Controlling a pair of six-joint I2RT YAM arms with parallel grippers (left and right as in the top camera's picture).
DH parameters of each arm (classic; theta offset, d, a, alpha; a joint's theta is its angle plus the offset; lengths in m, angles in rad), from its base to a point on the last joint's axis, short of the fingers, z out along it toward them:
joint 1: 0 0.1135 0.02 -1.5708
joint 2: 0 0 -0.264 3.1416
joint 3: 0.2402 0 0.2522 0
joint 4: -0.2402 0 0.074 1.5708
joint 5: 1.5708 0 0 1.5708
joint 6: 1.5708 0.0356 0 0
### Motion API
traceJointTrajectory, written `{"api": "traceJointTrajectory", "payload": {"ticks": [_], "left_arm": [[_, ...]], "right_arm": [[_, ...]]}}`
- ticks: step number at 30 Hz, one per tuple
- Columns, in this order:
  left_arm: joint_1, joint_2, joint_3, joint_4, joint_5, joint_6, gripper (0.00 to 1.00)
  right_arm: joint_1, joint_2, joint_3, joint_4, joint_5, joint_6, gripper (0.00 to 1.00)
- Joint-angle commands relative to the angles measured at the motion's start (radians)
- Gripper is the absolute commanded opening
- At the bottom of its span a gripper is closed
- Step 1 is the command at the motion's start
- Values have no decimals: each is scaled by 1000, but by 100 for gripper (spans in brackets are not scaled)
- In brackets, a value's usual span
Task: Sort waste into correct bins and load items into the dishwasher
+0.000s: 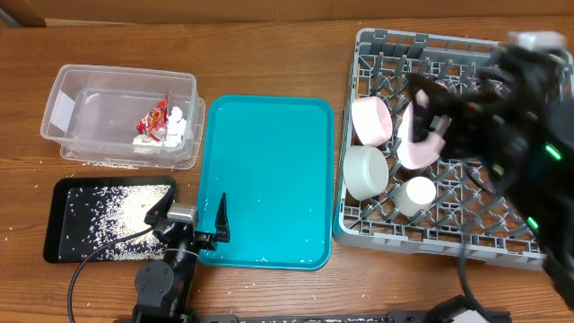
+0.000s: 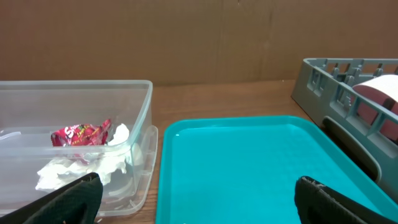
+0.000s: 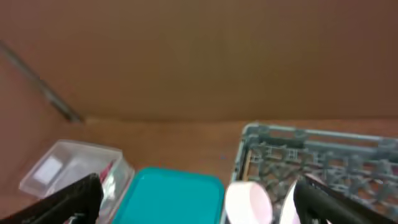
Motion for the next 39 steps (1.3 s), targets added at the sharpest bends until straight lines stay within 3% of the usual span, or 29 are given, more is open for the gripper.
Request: {"api": "traceJointTrajectory", "payload": {"ticks": [1,11,18,26,36,39], "left_arm": [[11,-5,-4,-2,-3,-18,100],[11,-5,-4,-2,-3,-18,100],[11,-5,-4,-2,-3,-18,100],[11,-5,-4,-2,-3,-18,100],[11,-5,-4,-2,-3,-18,100],[11,-5,-4,-2,-3,-18,100]], "right_arm": [[-76,-127,-198,68,-72,-1,100],[-210,-578,-983,478,-170,0,100],[-276,-855,-1325,644,-209,0,100],[-323,-1113,-1611,784,-211,0,100],[-341,-1109,-1781,1030,-211,3,100],[-341,-1109,-1781,996,-195,0,100]]}}
